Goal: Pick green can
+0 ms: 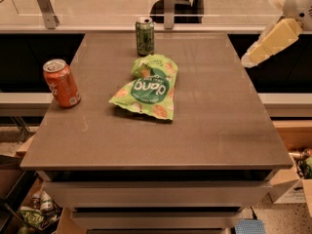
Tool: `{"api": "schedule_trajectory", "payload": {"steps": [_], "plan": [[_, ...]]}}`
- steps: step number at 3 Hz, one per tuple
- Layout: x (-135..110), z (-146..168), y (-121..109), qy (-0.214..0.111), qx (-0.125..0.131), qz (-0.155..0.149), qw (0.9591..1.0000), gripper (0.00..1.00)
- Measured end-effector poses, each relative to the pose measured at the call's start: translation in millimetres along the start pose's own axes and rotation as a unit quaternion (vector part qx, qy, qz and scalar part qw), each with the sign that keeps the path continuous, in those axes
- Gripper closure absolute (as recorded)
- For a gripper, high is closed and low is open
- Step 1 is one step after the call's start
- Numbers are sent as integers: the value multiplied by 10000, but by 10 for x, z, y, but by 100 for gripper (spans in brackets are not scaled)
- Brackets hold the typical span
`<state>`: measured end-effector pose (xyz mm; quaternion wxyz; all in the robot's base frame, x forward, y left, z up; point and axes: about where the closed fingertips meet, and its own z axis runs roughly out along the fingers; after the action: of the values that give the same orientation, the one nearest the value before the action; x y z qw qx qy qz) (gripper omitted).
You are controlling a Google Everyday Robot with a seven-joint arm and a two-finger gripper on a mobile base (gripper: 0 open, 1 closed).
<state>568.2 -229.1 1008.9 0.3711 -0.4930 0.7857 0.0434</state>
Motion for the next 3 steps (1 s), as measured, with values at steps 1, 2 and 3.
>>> {"api": "schedule_trajectory", "payload": {"steps": [1, 2, 3], "plan": [[17, 128, -106, -234, -3, 316, 9992, 0], [-27, 256, -106, -514, 43, 642, 9966, 0], [-120, 411, -65, -785, 141, 904, 9927, 0]]}}
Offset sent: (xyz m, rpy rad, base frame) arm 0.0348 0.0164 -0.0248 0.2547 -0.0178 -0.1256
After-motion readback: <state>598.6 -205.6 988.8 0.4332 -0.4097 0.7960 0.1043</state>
